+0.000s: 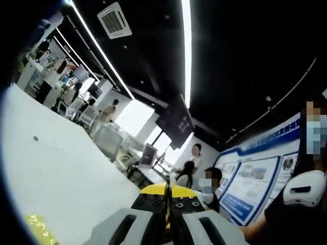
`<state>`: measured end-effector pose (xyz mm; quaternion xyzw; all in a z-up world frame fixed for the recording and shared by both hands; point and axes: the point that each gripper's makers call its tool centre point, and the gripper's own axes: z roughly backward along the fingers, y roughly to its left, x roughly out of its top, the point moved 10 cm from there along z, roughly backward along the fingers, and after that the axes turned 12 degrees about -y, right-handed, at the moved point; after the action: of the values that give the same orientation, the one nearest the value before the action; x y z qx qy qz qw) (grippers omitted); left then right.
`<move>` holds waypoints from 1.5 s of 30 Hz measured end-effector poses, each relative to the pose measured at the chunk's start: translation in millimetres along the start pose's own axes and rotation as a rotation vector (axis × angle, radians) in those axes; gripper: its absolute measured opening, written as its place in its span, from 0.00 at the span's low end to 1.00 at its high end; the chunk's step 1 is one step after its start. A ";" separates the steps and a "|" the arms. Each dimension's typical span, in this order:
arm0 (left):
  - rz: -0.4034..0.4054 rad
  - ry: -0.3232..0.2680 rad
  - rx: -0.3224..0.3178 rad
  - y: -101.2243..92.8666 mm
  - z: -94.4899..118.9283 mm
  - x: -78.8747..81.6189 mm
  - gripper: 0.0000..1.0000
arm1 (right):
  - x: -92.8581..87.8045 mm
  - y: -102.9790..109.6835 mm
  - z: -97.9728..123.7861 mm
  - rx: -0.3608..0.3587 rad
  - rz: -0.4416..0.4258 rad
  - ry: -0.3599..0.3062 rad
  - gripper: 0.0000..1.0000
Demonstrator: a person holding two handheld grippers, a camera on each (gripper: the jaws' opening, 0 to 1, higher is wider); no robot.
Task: Compare the silicone blocks by pressing each to a similar depth, holding the contact briefly, and releasing to observe deformation and rebound differences across the visible hardness samples.
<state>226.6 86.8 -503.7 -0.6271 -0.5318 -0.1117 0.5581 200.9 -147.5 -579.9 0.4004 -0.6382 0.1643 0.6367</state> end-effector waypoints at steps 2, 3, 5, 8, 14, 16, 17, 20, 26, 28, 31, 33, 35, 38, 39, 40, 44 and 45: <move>0.019 -0.010 0.019 5.5 2.4 -3.5 0.00 | -4.7 -0.4 4.6 -0.028 0.030 0.010 0.59; 0.019 -0.012 0.030 8.0 3.6 -5.9 0.00 | -8.5 -1.1 9.3 -0.062 0.069 0.031 0.60; 0.021 -0.006 0.045 11.2 4.9 -9.3 0.00 | -14.0 -2.5 17.6 -0.135 0.228 0.075 0.61; 0.025 -0.007 0.064 16.0 6.6 -12.5 0.00 | -26.9 1.1 25.6 -0.161 0.283 0.133 0.64; 0.048 -0.034 0.100 24.9 6.8 -16.9 0.00 | -46.5 -3.8 33.4 -0.204 0.255 0.180 0.75; 0.042 -0.054 0.139 28.6 6.3 -18.2 0.00 | -49.2 -4.8 35.4 -0.212 0.249 0.178 0.77; 0.041 -0.054 0.145 29.7 6.0 -19.1 0.00 | -50.5 -5.2 36.2 -0.218 0.246 0.183 0.77; 0.043 -0.066 0.185 37.3 4.2 -24.6 0.00 | -56.2 -6.8 38.4 -0.233 0.254 0.203 0.80; 0.097 -0.053 0.230 56.2 0.8 -46.9 0.00 | -63.3 -10.1 40.1 -0.239 0.246 0.219 0.78; 0.124 -0.056 0.244 62.8 -0.7 -56.1 0.00 | -66.4 -12.6 39.8 -0.248 0.242 0.232 0.80; 0.158 -0.067 0.270 70.9 -5.1 -69.0 0.00 | -68.3 -13.7 41.1 -0.253 0.244 0.232 0.80; 0.166 -0.075 0.330 79.7 -12.2 -80.8 0.00 | -70.4 -14.0 41.5 -0.255 0.234 0.231 0.81; 0.159 -0.061 0.360 90.9 -21.0 -92.2 0.00 | -72.6 -13.9 41.3 -0.257 0.224 0.234 0.82; 0.179 -0.050 0.419 107.4 -29.9 -105.7 0.00 | -72.3 -14.2 40.9 -0.265 0.225 0.231 0.83; 0.212 -0.055 0.432 111.7 -31.1 -109.3 0.00 | -72.3 -14.4 40.8 -0.267 0.224 0.229 0.83; 0.245 -0.066 0.448 119.0 -32.3 -113.6 0.00 | -72.5 -14.8 40.8 -0.268 0.222 0.228 0.84; 0.294 -0.106 0.498 139.3 -30.8 -113.4 0.00 | -73.8 -15.3 40.2 -0.268 0.234 0.237 0.84; 0.281 -0.113 0.511 142.1 -30.5 -111.5 0.00 | -74.0 -15.5 40.2 -0.269 0.232 0.237 0.84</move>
<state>307.2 28.2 -657.3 -0.5390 -0.4807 0.1394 0.6775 174.9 -163.8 -659.8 0.2134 -0.6169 0.1959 0.7317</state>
